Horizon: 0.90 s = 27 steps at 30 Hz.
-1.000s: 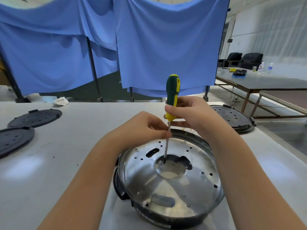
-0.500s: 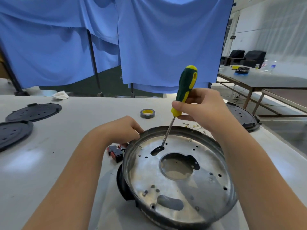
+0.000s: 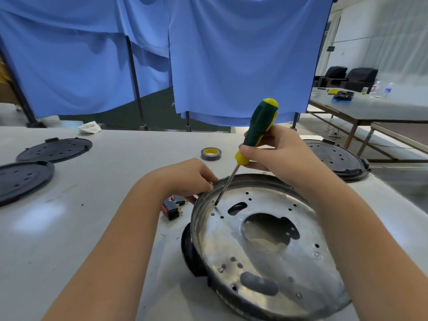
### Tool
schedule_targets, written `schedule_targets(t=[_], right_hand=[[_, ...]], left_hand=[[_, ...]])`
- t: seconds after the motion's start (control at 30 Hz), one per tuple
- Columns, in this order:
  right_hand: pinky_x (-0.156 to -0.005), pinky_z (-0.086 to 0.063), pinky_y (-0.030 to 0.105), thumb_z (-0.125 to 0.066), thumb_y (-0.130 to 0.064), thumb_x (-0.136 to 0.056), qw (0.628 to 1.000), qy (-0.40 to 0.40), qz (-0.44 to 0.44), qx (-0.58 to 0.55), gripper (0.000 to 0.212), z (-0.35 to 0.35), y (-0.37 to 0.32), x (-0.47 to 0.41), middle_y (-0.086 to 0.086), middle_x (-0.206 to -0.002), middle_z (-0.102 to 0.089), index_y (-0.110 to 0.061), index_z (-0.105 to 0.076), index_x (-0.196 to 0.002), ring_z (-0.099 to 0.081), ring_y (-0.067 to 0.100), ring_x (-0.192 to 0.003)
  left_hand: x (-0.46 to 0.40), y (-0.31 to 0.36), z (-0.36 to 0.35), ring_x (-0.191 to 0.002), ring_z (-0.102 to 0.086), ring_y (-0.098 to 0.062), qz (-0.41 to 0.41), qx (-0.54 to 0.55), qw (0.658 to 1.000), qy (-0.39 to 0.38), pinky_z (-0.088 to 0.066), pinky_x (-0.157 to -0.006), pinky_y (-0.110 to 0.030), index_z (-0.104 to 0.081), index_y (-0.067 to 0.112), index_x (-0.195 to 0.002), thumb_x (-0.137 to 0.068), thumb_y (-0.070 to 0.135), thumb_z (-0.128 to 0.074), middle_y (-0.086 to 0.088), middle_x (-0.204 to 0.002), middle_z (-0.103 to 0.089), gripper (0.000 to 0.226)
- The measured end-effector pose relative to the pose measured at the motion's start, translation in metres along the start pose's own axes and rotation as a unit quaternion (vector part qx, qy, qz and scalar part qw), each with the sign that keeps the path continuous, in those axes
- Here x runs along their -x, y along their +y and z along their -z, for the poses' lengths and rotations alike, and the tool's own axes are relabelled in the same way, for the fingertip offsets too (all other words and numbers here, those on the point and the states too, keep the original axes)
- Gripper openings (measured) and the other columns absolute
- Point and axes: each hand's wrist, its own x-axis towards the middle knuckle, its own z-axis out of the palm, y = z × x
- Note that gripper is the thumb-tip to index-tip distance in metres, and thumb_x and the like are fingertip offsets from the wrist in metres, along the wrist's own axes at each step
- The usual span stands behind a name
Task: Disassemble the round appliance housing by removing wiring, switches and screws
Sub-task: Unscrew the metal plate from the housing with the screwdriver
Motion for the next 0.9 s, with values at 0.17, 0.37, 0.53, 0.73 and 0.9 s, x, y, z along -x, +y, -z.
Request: schedule_targets(t=[0.17, 0.37, 0.53, 0.73, 0.9], right_hand=[[-0.072, -0.059, 0.025, -0.07, -0.011, -0.082, 1.0, 0.007, 0.018, 0.004, 0.019, -0.0047, 0.0034, 0.0, 0.011, -0.1, -0.067, -0.011, -0.06, -0.099, -0.071, 0.02, -0.085], [-0.071, -0.059, 0.025, -0.07, -0.012, -0.083, 0.999, 0.02, 0.025, 0.003, 0.017, -0.0053, 0.0056, -0.0009, 0.01, -0.1, -0.067, -0.014, -0.06, -0.096, -0.071, 0.022, -0.085], [-0.071, -0.059, 0.026, -0.07, -0.013, -0.083, 0.999, 0.03, 0.025, -0.002, 0.017, -0.0034, 0.0064, -0.002, 0.009, -0.1, -0.067, -0.017, -0.059, -0.095, -0.07, 0.022, -0.087], [-0.07, -0.059, 0.024, -0.071, -0.013, -0.082, 0.999, 0.028, 0.026, 0.005, 0.017, -0.0026, 0.0082, -0.0014, 0.006, -0.099, -0.067, -0.019, -0.058, -0.092, -0.071, 0.02, -0.086], [-0.064, -0.057, 0.02, -0.075, -0.016, -0.078, 0.999, 0.027, 0.032, 0.009, 0.021, -0.0028, 0.0066, -0.0001, 0.003, -0.094, -0.067, -0.022, -0.059, -0.09, -0.071, 0.018, -0.08]], left_hand=[[-0.0017, -0.0005, -0.001, -0.077, -0.067, -0.012, 0.001, -0.011, 1.0, 0.015, -0.057, -0.06, -0.018, -0.068, 0.019, -0.115, -0.093, 0.008, -0.054, -0.002, -0.096, -0.073, 0.029], [-0.0025, -0.0025, -0.0004, -0.077, -0.069, -0.011, 0.0, 0.0, 1.0, 0.011, -0.058, -0.061, -0.021, -0.07, 0.02, -0.111, -0.092, 0.007, -0.054, 0.0, -0.091, -0.074, 0.027], [-0.0034, -0.0037, -0.0007, -0.074, -0.069, -0.01, -0.001, 0.003, 1.0, 0.01, -0.055, -0.058, -0.019, -0.07, 0.02, -0.112, -0.092, 0.007, -0.055, 0.0, -0.091, -0.075, 0.028], [-0.0037, -0.0029, -0.0005, -0.069, -0.068, -0.007, 0.003, 0.007, 1.0, 0.013, -0.054, -0.054, -0.017, -0.069, 0.02, -0.112, -0.093, 0.009, -0.056, 0.002, -0.091, -0.073, 0.026], [-0.0031, -0.0027, -0.0004, -0.077, -0.069, -0.011, 0.007, 0.013, 1.0, 0.01, -0.058, -0.059, -0.02, -0.069, 0.02, -0.112, -0.093, 0.008, -0.056, 0.0, -0.093, -0.073, 0.026]])
